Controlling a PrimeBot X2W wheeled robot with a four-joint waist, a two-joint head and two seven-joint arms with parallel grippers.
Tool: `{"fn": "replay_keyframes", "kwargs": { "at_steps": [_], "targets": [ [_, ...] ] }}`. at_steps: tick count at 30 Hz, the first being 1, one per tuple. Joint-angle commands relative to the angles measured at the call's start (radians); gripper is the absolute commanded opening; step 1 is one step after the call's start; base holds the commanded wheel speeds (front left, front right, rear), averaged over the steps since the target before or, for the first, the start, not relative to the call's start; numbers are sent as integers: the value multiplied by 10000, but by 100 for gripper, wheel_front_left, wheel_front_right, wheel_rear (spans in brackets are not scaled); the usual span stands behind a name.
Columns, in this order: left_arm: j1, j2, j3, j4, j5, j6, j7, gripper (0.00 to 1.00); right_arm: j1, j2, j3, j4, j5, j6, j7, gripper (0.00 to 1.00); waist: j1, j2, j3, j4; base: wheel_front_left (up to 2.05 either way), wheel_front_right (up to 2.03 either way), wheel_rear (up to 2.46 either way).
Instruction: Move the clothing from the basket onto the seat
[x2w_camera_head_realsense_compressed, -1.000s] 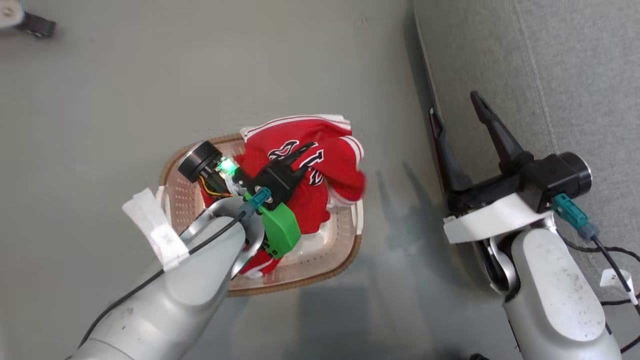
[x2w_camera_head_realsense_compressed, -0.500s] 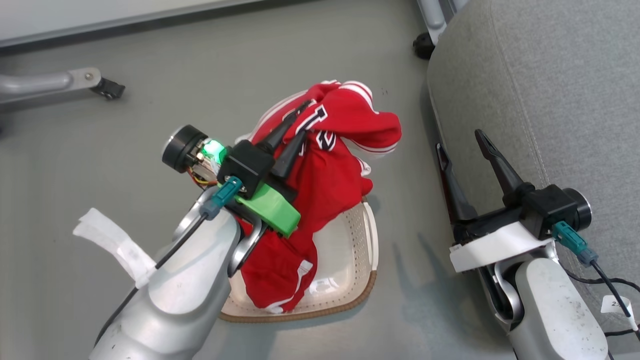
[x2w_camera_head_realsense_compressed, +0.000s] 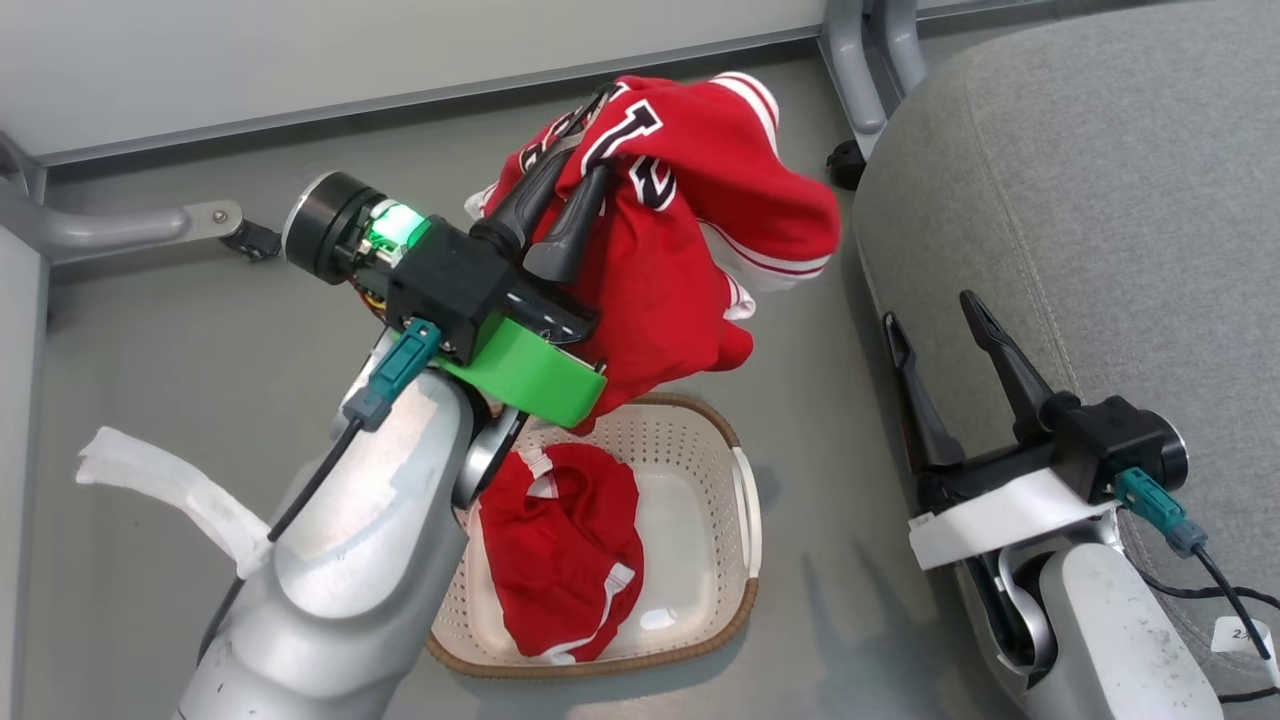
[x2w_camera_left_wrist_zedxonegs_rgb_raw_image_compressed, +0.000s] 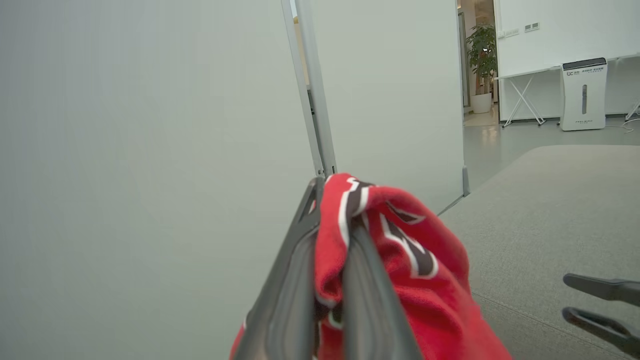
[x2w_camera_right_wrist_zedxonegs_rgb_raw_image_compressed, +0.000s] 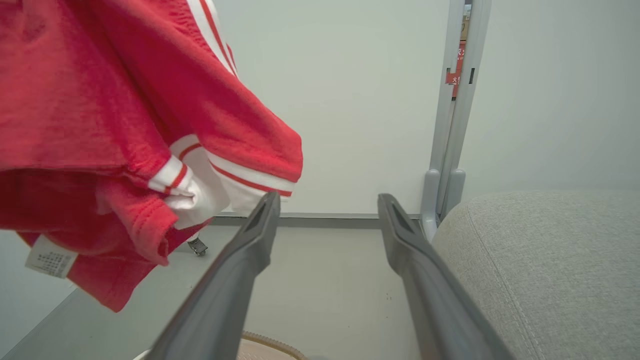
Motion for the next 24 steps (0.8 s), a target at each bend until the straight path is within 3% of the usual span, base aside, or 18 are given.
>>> {"fn": "replay_keyframes", "kwargs": {
  "at_steps": [1, 14, 24],
  "targets": [
    [-181, -53, 26, -94, 36, -26, -9, 0, 198, -36, -35, -17, 103, -3, -21, 100, 1, 0, -71, -14, 0, 0, 0],
    [-139, -110, 84, -60, 100, -84, -9, 0, 157, -35, 119, -827, 335, -3, -19, 100, 1, 0, -156, -115, 0, 0, 0],
    [-173, -140, 93, 16, 149, -104, -9, 0, -603, -36, 1911, -1824, 987, -3, -19, 100, 1, 0, -91, -170, 0, 0, 0]
  ]
}}
